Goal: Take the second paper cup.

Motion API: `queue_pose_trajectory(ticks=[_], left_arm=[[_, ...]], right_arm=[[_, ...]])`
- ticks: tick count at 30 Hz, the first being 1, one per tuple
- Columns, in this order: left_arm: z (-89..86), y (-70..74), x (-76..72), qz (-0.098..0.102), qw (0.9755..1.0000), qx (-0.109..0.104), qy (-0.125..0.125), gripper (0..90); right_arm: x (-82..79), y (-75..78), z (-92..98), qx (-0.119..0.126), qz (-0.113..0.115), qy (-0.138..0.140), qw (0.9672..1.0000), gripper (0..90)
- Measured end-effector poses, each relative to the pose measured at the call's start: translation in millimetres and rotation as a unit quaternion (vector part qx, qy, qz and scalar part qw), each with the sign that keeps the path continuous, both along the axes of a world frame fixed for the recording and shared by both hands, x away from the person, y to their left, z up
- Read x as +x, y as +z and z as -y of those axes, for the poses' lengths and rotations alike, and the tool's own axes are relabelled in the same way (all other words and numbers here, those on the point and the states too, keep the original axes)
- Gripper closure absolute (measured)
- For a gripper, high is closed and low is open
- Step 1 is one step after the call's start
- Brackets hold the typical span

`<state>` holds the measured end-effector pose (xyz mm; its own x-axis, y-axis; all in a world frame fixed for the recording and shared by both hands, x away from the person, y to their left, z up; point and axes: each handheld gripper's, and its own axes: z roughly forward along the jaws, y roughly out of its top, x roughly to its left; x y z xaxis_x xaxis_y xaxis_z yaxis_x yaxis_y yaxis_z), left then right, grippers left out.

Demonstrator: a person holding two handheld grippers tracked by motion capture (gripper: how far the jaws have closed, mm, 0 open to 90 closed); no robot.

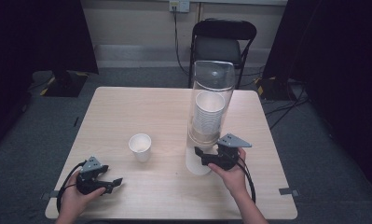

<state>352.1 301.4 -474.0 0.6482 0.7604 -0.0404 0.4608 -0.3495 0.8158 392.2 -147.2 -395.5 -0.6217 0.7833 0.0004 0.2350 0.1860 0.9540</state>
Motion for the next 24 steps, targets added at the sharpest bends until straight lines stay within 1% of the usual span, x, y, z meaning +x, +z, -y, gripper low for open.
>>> queue_pose_trajectory(ticks=[1, 3, 5, 7, 8, 9, 11, 13, 14, 15, 16, 19, 20, 23, 24], left_arm=[[0.1, 0.6, 0.4, -0.001, 1.0000, 0.005, 0.000, 15.8], [1.3, 0.1, 0.7, 0.002, 1.0000, 0.007, 0.003, 15.6], [4.4, -0.1, -0.4, 0.009, 0.9996, 0.027, 0.001, 14.8], [6.6, -0.6, -1.3, 0.008, 0.9995, 0.029, 0.004, 14.7], [8.0, -0.7, -1.8, 0.012, 0.9992, 0.038, 0.004, 14.5], [8.9, -0.7, -2.2, 0.016, 0.9988, 0.045, 0.004, 14.5], [9.0, -0.7, -2.2, 0.015, 0.9989, 0.045, 0.004, 13.9], [9.0, -0.8, -2.2, 0.015, 0.9989, 0.044, 0.004, 13.9], [9.0, -0.8, -2.2, 0.015, 0.9989, 0.044, 0.004, 13.9], [8.8, -0.7, -2.1, 0.015, 0.9988, 0.046, 0.003, 13.9], [8.8, -0.7, -2.2, 0.015, 0.9988, 0.046, 0.003, 13.9], [8.8, -0.7, -2.2, 0.015, 0.9988, 0.046, 0.003, 13.9], [8.8, -0.7, -2.2, 0.015, 0.9988, 0.046, 0.003, 13.9], [8.7, -0.6, -2.2, 0.015, 0.9988, 0.046, 0.003, 13.9], [8.8, -0.7, -2.1, 0.015, 0.9988, 0.046, 0.003, 13.9]], right_arm=[[-0.4, 0.9, -0.6, 0.003, 0.002, -0.001, 1.0000, 17.1], [0.2, 1.8, -1.6, 0.009, 0.009, 0.003, 0.9999, 17.2], [0.4, 2.1, -2.4, 0.014, 0.012, 0.001, 0.9998, 17.5], [0.7, 2.5, -2.8, 0.016, 0.016, 0.001, 0.9997, 17.5], [0.5, 3.8, -3.4, 0.023, 0.021, 0.001, 0.9995, 17.5], [0.5, 3.8, -3.4, 0.023, 0.021, 0.001, 0.9995, 17.5], [0.1, 6.6, -3.2, 0.028, 0.030, -0.002, 0.9991, 20.1], [0.6, 7.8, -2.7, 0.030, 0.031, 0.002, 0.9991, 24.0], [0.6, 7.8, -2.7, 0.030, 0.031, 0.002, 0.9991, 24.0], [0.5, 8.0, -2.9, 0.029, 0.028, 0.007, 0.9991, 26.6], [1.1, 8.1, -3.2, 0.026, 0.032, 0.016, 0.9990, 28.0], [1.8, 9.7, -5.2, 0.021, 0.037, 0.018, 0.9989, 29.7], [2.0, 11.0, -5.8, 0.017, 0.037, 0.015, 0.9990, 29.3], [3.7, 14.4, -6.7, 0.017, 0.039, 0.018, 0.9989, 28.8], [3.4, 15.1, -7.0, 0.012, 0.038, 0.017, 0.9991, 29.4]])
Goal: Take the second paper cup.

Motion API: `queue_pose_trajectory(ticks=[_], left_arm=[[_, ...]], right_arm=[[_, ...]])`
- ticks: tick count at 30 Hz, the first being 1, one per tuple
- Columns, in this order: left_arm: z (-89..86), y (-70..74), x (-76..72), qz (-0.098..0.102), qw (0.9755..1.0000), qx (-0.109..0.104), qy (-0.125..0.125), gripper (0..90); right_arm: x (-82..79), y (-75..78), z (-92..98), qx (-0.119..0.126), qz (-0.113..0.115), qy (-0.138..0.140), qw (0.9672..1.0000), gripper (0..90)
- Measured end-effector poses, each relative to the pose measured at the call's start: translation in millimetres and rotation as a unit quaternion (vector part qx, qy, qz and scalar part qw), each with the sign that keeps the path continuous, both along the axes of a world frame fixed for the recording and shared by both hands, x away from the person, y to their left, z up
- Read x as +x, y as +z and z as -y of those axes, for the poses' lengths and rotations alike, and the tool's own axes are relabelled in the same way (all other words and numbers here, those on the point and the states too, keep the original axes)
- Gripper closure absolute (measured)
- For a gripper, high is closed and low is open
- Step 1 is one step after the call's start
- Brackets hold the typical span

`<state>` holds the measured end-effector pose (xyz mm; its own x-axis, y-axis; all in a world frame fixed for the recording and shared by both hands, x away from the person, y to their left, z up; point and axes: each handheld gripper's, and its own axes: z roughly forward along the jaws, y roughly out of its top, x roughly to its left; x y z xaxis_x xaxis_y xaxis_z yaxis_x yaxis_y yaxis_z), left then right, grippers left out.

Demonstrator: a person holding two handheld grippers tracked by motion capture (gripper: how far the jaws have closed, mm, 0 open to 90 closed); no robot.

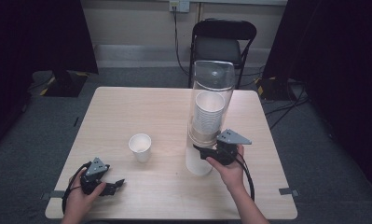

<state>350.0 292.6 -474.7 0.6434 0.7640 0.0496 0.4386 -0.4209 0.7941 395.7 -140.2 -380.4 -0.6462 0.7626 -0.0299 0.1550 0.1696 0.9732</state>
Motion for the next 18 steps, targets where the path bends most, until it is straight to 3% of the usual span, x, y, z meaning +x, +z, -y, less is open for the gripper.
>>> queue_pose_trajectory(ticks=[3, 11, 18], left_arm=[[0.0, 0.0, 0.0, 0.000, 1.0000, 0.000, 0.000, 13.9], [0.0, 0.1, -0.1, -0.001, 1.0000, 0.001, 0.000, 13.9], [-0.1, 0.1, -0.1, -0.001, 1.0000, 0.001, 0.000, 13.9]], right_arm=[[0.0, -0.8, 0.9, 0.002, -0.003, 0.004, 1.0000, 30.9], [-3.0, -9.6, 1.2, 0.015, 0.014, 0.000, 0.9998, 32.4], [-3.5, -12.0, 0.0, 0.011, 0.022, -0.005, 0.9997, 33.0]])
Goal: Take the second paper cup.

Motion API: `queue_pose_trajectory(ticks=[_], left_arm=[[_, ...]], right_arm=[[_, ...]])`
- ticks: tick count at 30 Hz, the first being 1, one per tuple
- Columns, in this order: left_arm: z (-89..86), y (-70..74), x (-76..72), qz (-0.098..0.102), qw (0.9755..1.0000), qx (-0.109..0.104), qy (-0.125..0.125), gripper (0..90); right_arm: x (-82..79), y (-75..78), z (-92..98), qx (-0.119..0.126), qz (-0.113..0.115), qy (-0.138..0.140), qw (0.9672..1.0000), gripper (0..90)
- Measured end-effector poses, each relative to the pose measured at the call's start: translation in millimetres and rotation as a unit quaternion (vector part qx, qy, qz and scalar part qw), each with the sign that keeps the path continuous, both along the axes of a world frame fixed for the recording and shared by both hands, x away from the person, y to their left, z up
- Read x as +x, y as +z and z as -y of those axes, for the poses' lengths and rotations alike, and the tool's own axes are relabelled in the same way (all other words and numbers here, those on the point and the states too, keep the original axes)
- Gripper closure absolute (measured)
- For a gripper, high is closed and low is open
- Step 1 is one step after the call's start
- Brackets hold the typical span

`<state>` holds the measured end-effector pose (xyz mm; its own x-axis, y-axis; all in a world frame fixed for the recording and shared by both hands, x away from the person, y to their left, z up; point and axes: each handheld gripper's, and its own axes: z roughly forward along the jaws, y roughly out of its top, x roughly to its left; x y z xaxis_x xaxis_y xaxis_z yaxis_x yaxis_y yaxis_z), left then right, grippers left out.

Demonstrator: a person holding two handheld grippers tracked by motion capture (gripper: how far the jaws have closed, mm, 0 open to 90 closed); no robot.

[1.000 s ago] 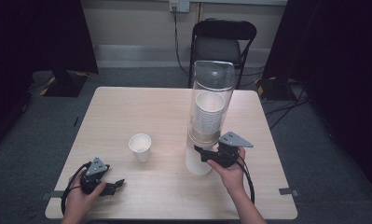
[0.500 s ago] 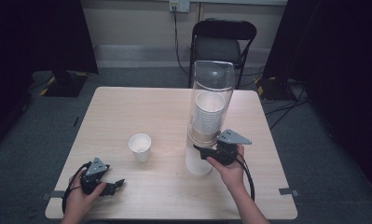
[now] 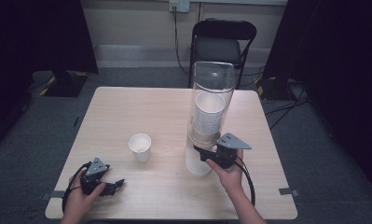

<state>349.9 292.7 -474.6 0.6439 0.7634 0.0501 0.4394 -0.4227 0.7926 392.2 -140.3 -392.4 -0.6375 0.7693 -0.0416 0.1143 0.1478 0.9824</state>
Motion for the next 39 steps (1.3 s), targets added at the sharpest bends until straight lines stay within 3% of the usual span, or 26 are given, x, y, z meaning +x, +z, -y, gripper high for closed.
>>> queue_pose_trajectory(ticks=[2, 3, 4, 5, 9, 12, 15, 39], left_arm=[[0.1, -0.1, 0.0, 0.000, 1.0000, -0.001, 0.000, 13.9], [0.0, -0.1, 0.1, 0.001, 1.0000, -0.001, 0.000, 13.9], [0.0, 0.0, -0.2, -0.002, 1.0000, 0.000, -0.001, 13.9], [0.3, -0.4, -0.2, -0.001, 1.0000, -0.003, 0.001, 13.8], [0.0, -0.1, 0.2, 0.000, 1.0000, -0.001, -0.001, 13.7], [0.0, -0.2, 0.1, 0.000, 1.0000, -0.001, 0.000, 13.7], [0.0, -0.2, 0.0, 0.000, 1.0000, -0.001, 0.000, 13.7], [0.0, -0.1, -0.2, -0.002, 1.0000, 0.000, -0.001, 13.8]], right_arm=[[-0.2, -0.7, -0.4, -0.005, -0.004, -0.004, 1.0000, 34.3], [2.2, -7.1, -1.9, -0.041, -0.028, -0.010, 0.9987, 35.0], [4.0, -21.1, -0.3, -0.038, -0.013, -0.012, 0.9991, 35.4], [0.8, -24.5, 1.6, -0.024, -0.005, -0.010, 0.9997, 35.3], [0.7, -20.6, 2.4, -0.028, -0.009, -0.002, 0.9996, 35.4], [0.4, -22.4, 3.7, -0.036, 0.001, -0.002, 0.9993, 35.5], [-1.4, -26.6, 3.2, -0.024, 0.010, -0.006, 0.9996, 35.5], [-2.3, -27.6, 4.3, -0.026, 0.003, -0.009, 0.9996, 35.8]])
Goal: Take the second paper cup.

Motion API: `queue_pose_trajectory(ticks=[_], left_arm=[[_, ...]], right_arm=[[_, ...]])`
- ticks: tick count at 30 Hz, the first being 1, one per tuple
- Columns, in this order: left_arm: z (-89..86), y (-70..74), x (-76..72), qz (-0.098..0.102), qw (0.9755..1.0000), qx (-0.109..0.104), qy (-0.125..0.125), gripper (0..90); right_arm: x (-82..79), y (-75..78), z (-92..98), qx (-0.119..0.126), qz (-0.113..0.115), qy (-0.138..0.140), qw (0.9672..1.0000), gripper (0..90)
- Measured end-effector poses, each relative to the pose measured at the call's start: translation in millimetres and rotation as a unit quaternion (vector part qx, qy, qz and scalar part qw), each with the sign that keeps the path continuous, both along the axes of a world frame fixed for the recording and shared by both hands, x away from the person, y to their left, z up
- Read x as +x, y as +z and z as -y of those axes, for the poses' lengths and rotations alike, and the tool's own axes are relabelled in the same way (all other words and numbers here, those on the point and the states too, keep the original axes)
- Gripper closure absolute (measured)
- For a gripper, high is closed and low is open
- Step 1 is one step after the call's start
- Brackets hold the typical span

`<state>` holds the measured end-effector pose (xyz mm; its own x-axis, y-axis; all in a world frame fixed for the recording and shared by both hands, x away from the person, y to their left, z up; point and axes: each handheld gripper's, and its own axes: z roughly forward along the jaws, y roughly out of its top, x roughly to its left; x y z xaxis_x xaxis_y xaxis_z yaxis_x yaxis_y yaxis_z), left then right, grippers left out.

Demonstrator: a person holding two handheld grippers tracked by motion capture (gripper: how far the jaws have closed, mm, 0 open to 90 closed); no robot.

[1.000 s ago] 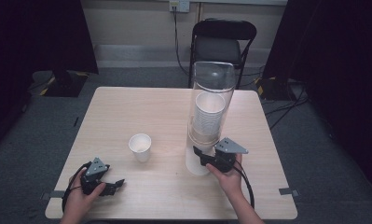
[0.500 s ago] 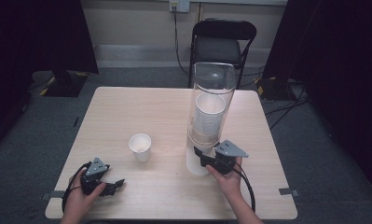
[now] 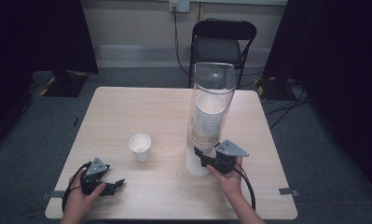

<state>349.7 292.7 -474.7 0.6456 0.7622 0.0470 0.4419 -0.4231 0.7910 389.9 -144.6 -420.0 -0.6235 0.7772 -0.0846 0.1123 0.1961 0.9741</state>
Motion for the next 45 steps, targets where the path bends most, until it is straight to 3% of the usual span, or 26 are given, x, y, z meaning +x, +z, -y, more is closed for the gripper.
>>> queue_pose_trajectory(ticks=[15, 16, 17, 18, 19, 21, 22, 24, 25, 30, 32, 34, 37, 45], left_arm=[[-0.1, 0.1, 0.0, 0.000, 1.0000, 0.001, 0.000, 13.7], [-0.1, 0.1, 0.0, 0.000, 1.0000, 0.001, 0.000, 13.8], [0.3, -0.5, -0.2, 0.001, 1.0000, -0.002, 0.001, 13.8], [-0.1, 0.3, -0.3, 0.001, 1.0000, 0.002, -0.002, 13.7], [0.3, -0.4, -0.7, 0.001, 1.0000, -0.003, -0.002, 13.8], [0.3, -0.3, -0.7, 0.000, 1.0000, -0.003, -0.004, 13.5], [0.3, -0.5, -0.5, 0.000, 1.0000, -0.004, -0.004, 13.5], [0.4, -0.5, -0.4, 0.000, 1.0000, -0.004, -0.004, 13.3], [0.5, -0.5, -0.4, 0.000, 1.0000, -0.004, -0.004, 13.3], [0.5, -0.5, -0.4, 0.000, 1.0000, -0.004, -0.004, 13.3], [0.5, -0.5, -0.4, 0.000, 1.0000, -0.004, -0.004, 13.3], [0.5, -0.5, -0.4, 0.000, 1.0000, -0.004, -0.004, 13.3], [0.5, -0.5, -0.5, 0.000, 1.0000, -0.004, -0.004, 13.3], [0.5, -0.5, -0.5, 0.000, 1.0000, -0.004, -0.004, 13.3]], right_arm=[[1.0, -1.6, -0.2, 0.007, -0.004, 0.005, 0.9999, 36.7], [4.3, -5.6, -1.1, -0.028, -0.044, 0.001, 0.9986, 36.5], [8.2, -30.8, -1.2, -0.083, -0.086, -0.004, 0.9928, 36.0], [7.4, -37.4, -0.1, -0.100, -0.090, -0.009, 0.9909, 36.2], [5.0, -32.0, 2.8, -0.058, -0.079, 0.004, 0.9952, 36.2], [3.1, -20.0, 0.1, -0.091, -0.068, 0.010, 0.9935, 35.9], [5.0, -19.6, 4.0, -0.102, -0.093, 0.020, 0.9902, 35.6], [5.0, -23.3, 7.9, -0.116, -0.096, 0.013, 0.9886, 35.5], [5.4, -33.6, 20.1, -0.107, -0.112, 0.012, 0.9879, 35.1], [6.6, -33.0, 37.6, -0.093, -0.123, -0.006, 0.9881, 34.4], [7.1, -31.8, 46.0, -0.094, -0.119, -0.021, 0.9882, 34.3], [8.7, -32.5, 55.5, -0.079, -0.119, -0.040, 0.9890, 34.2], [16.1, -32.7, 72.8, -0.067, -0.128, -0.079, 0.9863, 34.0], [25.7, -33.9, 80.3, -0.067, -0.139, -0.102, 0.9828, 33.1]])
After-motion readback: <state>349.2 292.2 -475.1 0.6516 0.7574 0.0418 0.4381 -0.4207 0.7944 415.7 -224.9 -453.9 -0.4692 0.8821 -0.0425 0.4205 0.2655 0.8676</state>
